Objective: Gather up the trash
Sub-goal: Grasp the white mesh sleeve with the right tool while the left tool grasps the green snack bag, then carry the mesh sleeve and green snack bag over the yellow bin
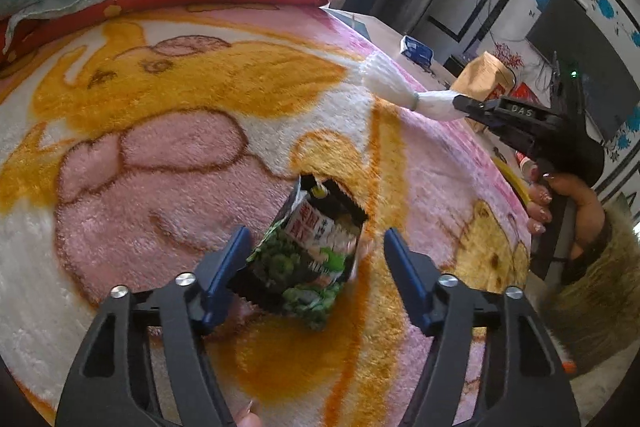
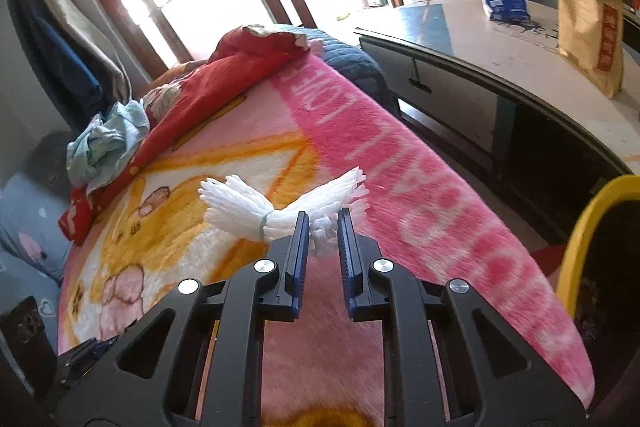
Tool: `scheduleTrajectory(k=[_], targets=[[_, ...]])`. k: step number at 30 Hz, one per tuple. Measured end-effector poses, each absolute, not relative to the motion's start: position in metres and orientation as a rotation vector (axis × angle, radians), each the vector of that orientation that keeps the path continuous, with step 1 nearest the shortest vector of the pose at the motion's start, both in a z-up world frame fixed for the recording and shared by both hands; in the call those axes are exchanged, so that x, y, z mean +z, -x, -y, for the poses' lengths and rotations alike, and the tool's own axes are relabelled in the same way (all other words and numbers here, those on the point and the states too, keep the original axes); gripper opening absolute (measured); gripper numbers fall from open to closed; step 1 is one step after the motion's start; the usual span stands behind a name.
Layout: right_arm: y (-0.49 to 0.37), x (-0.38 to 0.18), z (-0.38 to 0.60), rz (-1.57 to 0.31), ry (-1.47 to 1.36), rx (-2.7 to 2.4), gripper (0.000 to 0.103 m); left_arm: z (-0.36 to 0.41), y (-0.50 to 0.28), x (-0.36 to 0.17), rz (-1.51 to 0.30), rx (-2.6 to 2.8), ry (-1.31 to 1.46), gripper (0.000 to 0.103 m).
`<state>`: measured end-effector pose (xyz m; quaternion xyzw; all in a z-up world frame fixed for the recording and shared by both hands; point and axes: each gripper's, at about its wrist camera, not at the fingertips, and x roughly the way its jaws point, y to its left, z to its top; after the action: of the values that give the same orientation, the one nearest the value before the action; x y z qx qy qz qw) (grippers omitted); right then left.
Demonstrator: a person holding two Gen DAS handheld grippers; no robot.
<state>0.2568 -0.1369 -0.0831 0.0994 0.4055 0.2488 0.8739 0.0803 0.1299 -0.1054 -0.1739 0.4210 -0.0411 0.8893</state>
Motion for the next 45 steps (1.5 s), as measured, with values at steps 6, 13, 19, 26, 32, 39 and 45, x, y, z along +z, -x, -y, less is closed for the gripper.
scheduleTrajectory(k=[6, 13, 19, 26, 32, 39, 45], targets=[[-0.242, -0.073, 0.16, -0.816, -0.21, 0.499, 0.01, -0.12, -0.082, -0.106, -0.885, -0.116, 0.372, 0.031], [-0.227, -0.058, 0.19, -0.768, -0.212, 0.471, 0.009, -0.092, -0.097, -0.102, -0.88, -0.19, 0.364, 0.012], [-0.218, -0.048, 0.227, -0.737, -0.231, 0.416, 0.009, -0.056, -0.12, -0.088, -0.855, -0.267, 0.324, 0.012], [-0.211, -0.045, 0.268, -0.719, -0.256, 0.342, 0.009, -0.016, -0.141, -0.074, -0.831, -0.347, 0.27, 0.012], [-0.204, -0.047, 0.304, -0.708, -0.289, 0.275, 0.009, 0.011, -0.149, -0.063, -0.808, -0.399, 0.229, 0.012], [-0.197, -0.048, 0.341, -0.693, -0.332, 0.204, 0.009, 0.034, -0.157, -0.054, -0.792, -0.437, 0.199, 0.012], [-0.191, -0.044, 0.365, -0.672, -0.356, 0.147, 0.009, 0.054, -0.165, -0.048, -0.782, -0.473, 0.173, 0.012]])
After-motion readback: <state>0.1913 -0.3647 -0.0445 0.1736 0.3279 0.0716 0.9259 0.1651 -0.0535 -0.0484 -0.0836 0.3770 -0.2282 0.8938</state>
